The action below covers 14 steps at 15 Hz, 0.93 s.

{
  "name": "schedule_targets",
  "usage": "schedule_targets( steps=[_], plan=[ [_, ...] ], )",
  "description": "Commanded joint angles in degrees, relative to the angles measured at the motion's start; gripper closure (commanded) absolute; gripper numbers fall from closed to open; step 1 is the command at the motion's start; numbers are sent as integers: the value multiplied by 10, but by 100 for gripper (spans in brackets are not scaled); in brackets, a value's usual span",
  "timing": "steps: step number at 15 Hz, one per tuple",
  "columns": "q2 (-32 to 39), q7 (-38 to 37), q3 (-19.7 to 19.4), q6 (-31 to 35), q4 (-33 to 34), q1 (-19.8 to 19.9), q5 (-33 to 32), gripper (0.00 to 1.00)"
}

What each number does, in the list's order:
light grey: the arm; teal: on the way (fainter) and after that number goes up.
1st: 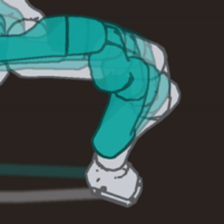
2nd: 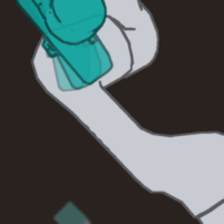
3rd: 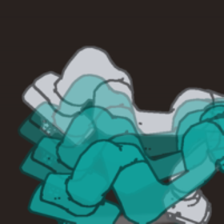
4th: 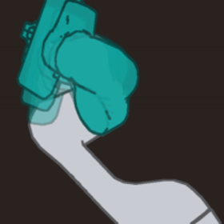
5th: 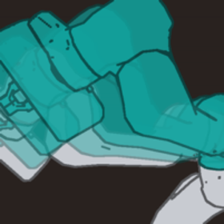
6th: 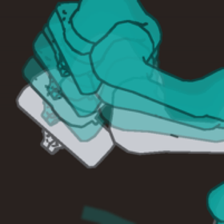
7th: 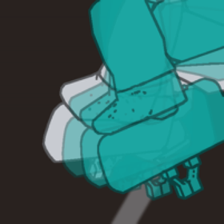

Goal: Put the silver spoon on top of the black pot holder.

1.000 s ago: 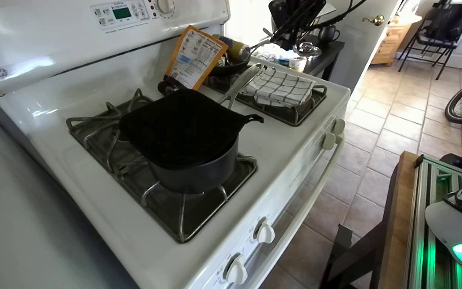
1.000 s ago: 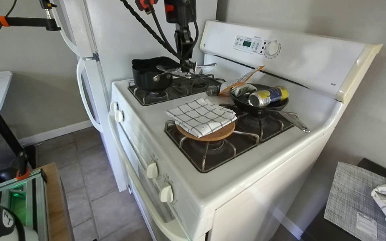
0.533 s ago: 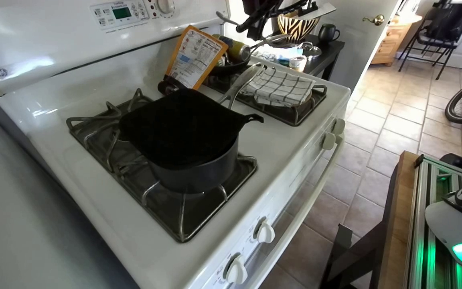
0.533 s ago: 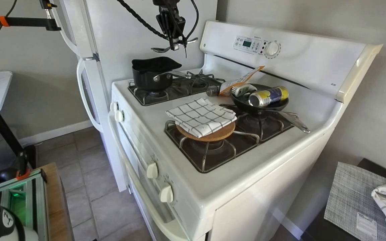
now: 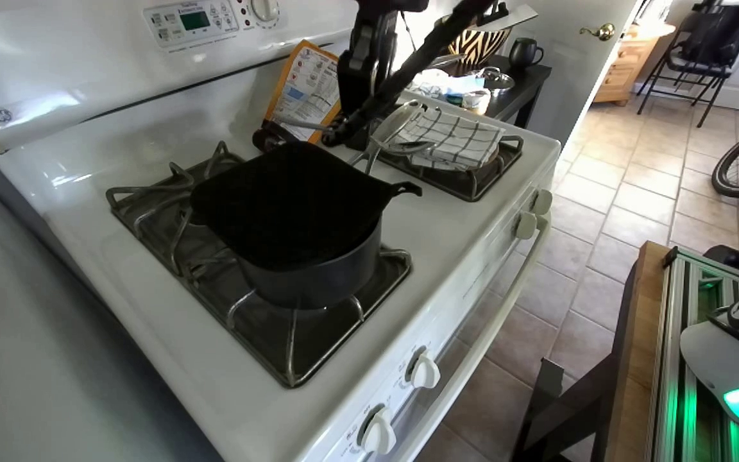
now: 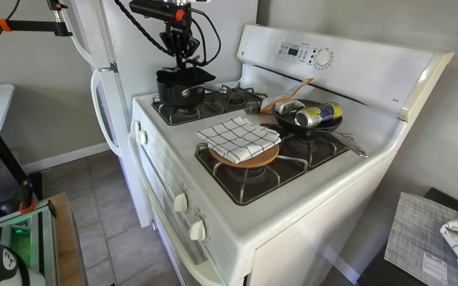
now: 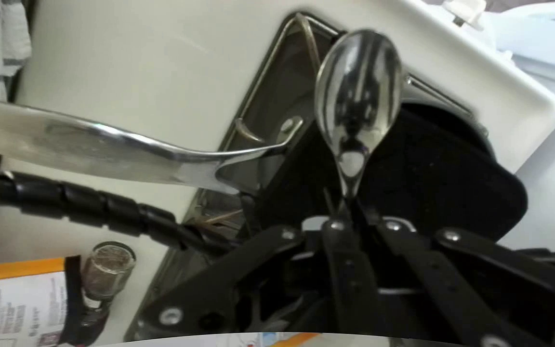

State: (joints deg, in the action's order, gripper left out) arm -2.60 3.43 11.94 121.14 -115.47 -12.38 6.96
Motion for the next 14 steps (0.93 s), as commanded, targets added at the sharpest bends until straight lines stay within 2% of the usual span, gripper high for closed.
schedule_targets(
  steps=[1, 8, 14],
  plan=[
    [12, 69, 7, -23, 19, -9, 4, 98],
    [54, 105, 12, -18, 54, -10, -43, 98],
    [84, 64, 19, 21, 72, -19, -86, 98]
  ],
)
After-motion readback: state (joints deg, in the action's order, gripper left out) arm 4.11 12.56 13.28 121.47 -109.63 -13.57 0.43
